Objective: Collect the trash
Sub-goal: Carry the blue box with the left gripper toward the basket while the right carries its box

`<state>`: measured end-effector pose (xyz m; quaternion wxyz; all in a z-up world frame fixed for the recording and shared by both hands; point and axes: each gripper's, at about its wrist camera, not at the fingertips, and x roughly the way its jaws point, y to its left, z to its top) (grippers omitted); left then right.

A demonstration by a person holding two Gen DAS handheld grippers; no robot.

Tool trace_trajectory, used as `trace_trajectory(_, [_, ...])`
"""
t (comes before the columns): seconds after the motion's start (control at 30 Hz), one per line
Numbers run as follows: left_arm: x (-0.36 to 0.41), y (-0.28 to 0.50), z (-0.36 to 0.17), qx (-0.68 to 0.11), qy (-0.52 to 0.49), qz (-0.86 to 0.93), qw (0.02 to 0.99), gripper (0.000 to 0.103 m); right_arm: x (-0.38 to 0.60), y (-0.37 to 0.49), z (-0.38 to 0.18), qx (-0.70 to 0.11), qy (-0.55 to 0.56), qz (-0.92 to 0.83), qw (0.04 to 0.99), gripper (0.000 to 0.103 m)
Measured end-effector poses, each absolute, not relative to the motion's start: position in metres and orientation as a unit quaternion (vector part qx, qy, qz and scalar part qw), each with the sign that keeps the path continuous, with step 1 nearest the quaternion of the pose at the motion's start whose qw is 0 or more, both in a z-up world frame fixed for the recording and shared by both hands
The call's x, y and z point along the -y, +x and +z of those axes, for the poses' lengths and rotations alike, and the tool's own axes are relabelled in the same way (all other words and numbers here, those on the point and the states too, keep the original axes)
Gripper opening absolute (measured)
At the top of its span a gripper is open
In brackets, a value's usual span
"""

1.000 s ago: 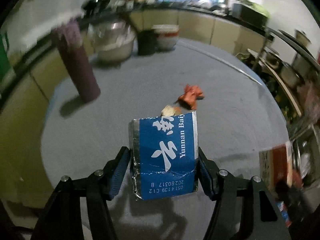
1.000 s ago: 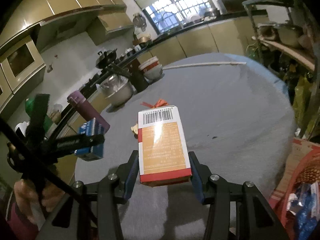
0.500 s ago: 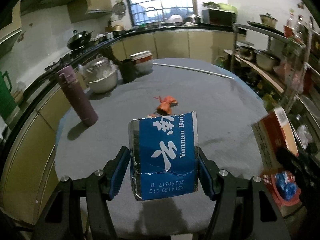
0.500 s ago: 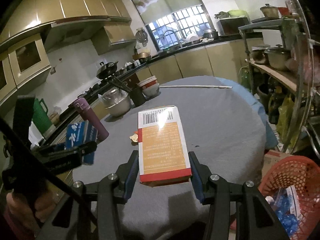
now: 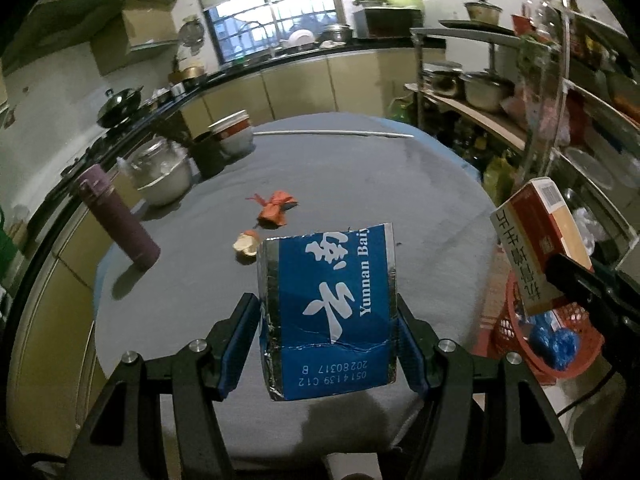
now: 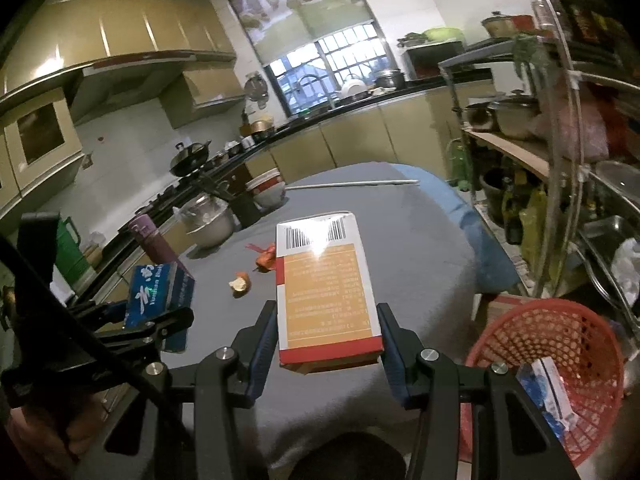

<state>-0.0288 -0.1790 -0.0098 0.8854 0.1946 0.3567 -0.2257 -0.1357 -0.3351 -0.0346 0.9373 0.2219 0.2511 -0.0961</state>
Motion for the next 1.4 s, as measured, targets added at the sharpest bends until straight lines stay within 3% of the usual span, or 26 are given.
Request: trace_trajectory(1.4, [0.254,-0.079,-0.025,-0.340,0.283,-0.284,0.851,0.066,0.414,-0.214,-0.067,-0.244,0.294,-0.184,0.906,0.051])
